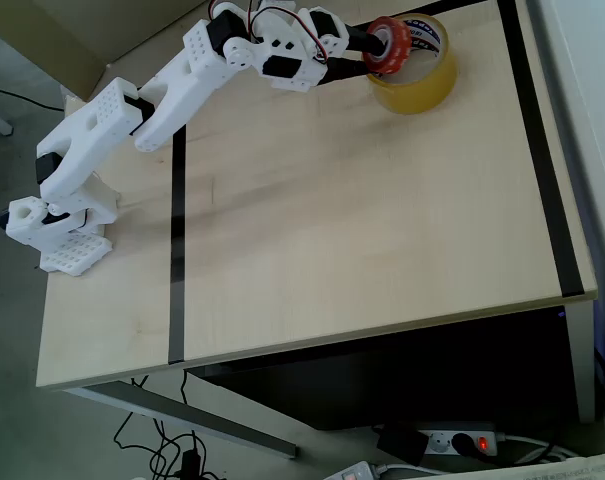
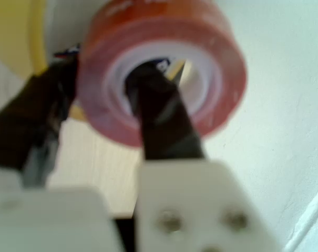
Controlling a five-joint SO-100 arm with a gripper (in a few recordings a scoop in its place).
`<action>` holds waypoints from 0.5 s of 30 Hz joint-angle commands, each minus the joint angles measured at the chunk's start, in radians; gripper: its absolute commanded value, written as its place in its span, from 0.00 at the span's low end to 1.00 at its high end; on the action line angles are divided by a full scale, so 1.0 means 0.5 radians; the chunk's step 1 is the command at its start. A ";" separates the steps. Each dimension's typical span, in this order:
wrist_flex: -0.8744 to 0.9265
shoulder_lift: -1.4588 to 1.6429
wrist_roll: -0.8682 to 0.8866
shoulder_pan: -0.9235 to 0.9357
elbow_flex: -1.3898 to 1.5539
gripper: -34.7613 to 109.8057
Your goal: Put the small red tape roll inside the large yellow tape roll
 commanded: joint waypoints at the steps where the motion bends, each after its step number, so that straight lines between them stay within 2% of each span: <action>1: 0.074 0.110 0.021 -0.012 -0.083 0.33; 15: 0.279 0.138 0.021 0.034 -0.245 0.37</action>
